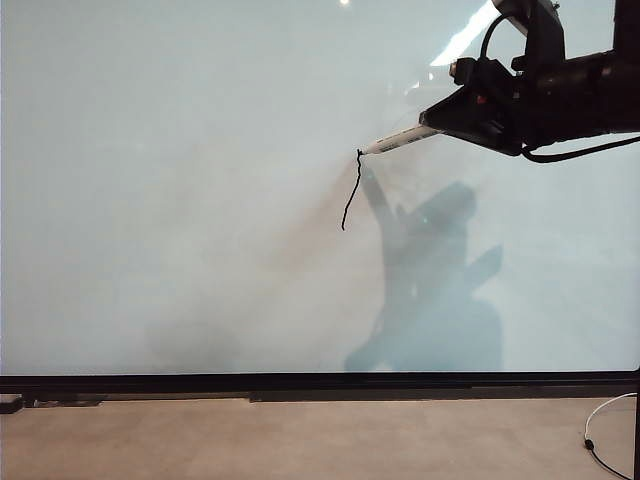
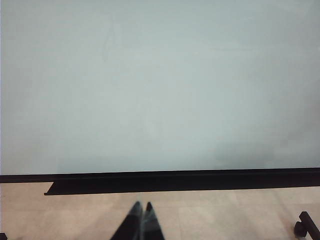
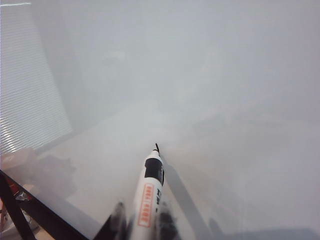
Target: Pick up the pen on the shelf to the right of the whiteboard and draw a rectangle.
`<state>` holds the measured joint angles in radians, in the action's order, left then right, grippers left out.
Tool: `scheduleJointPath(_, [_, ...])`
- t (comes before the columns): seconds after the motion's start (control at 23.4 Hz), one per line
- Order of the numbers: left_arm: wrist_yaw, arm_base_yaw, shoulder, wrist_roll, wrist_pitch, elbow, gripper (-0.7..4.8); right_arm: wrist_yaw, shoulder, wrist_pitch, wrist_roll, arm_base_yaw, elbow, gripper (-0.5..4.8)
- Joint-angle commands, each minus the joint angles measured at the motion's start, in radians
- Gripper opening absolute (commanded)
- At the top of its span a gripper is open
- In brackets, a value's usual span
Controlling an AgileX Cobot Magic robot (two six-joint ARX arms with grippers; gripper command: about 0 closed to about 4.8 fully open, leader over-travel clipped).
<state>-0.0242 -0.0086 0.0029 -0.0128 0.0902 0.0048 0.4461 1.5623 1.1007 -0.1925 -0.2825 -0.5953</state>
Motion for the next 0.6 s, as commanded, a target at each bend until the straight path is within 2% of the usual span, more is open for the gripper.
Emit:
scheduleJointPath(0.04, [-0.002,0.000,0.000,0.001,-0.009,0.002,-0.04,0.005,-0.003,0.019,0.001,0.000,-0.007,-0.06])
scheduleJointPath(0.6, [-0.002,0.000,0.000,0.001,-0.009,0.002,-0.04,-0.028,-0.003,0.019,0.006,0.000,-0.007,-0.06])
